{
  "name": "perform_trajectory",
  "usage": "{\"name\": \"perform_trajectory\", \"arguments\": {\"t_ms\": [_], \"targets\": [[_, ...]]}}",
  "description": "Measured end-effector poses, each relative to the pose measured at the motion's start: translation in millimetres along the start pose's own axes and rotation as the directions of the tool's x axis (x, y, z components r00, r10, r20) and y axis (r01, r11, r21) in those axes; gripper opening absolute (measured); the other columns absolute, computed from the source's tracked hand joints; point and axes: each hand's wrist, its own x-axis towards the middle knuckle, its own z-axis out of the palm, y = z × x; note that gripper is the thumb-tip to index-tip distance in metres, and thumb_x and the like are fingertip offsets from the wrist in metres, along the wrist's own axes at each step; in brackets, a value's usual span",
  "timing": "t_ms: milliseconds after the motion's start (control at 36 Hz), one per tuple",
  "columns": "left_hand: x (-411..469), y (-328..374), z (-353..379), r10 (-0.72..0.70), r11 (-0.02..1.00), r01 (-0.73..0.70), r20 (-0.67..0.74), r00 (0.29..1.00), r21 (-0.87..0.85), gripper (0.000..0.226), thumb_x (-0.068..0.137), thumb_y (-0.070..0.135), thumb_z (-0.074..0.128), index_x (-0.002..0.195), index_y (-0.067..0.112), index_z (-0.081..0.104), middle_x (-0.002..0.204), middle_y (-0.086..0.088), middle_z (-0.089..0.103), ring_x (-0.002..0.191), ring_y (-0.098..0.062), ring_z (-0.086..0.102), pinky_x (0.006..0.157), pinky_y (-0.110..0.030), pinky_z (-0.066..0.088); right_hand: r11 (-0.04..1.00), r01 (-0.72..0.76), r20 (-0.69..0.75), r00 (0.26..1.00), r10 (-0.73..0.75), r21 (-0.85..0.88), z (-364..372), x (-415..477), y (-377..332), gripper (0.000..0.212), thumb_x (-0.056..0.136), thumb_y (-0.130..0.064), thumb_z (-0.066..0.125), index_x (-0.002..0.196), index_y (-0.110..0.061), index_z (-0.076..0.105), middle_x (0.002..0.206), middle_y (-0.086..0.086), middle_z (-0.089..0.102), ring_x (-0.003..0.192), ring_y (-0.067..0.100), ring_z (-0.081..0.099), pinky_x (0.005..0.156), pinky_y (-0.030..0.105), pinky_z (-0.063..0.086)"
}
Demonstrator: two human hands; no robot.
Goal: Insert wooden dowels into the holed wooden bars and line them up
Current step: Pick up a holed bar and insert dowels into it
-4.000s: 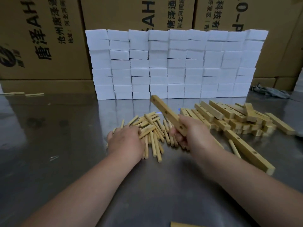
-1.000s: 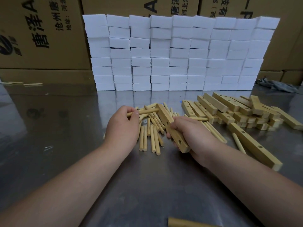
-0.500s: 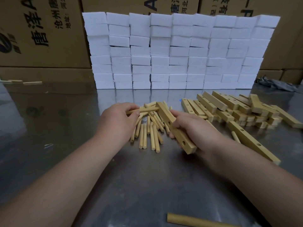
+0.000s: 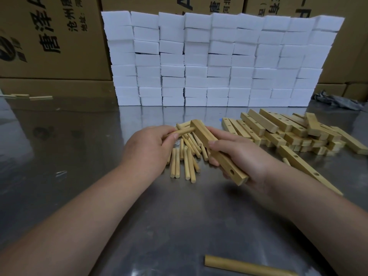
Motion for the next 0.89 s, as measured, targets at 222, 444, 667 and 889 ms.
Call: {"name": "perform_trajectory", "arguments": {"t_ms": [222,444,667,889], "targets": [[1.1,1.3,-3.5,-0.12,0.984,0.127,0.065,0.991,-0.124,0.02,0.092,0.034,0.05,0.09,0.033,0.069,0.071,0.014,0.062,0.069,-0.003,0.055,0.062,-0.02,0.041,0.994,0.018,0.002,1.0,-0.018,-0.109,-2.4,-2.2,1.9,0.036,0.09,-0.022,0.052,0.081,-0.056,0.063,0.059,0.002,0.055,0.057,0.007,0.051,0.05,0.02,0.04],[4.4,0.4,-3.2,-0.228,0.957,0.249,0.147,0.963,-0.15,0.037,0.092,0.042,0.047,0.061,0.028,0.062,0.068,-0.005,0.052,0.051,-0.008,0.042,0.05,-0.023,0.031,0.98,0.054,-0.021,0.998,-0.059,-0.194,-2.4,-1.7,3.6,0.035,0.09,-0.021,0.053,0.099,-0.054,0.053,0.057,-0.002,0.055,0.057,0.004,0.051,0.06,0.024,0.035],[5.6,1.6,-2.7,-0.203,0.961,0.202,0.011,0.979,-0.19,0.028,0.092,0.042,0.047,0.09,0.024,0.067,0.069,0.004,0.059,0.057,-0.003,0.05,0.05,-0.021,0.035,0.998,0.025,-0.066,0.997,-0.029,-0.066,3.8,1.9,9.8,0.029,0.092,-0.021,0.053,0.106,-0.046,0.057,0.056,-0.002,0.057,0.051,0.002,0.053,0.045,0.015,0.04],[6.1,-2.7,-0.7,-0.243,0.97,0.243,-0.001,0.97,-0.013,0.027,0.089,0.034,0.047,0.113,0.026,0.058,0.101,0.005,0.057,0.091,-0.017,0.054,0.073,-0.027,0.038,0.966,-0.104,-0.495,0.843,0.212,0.236,-9.3,19.0,14.2,0.018,0.096,-0.03,0.046,0.088,-0.017,0.056,0.048,-0.005,0.06,0.059,0.014,0.056,0.061,0.032,0.047]]}}
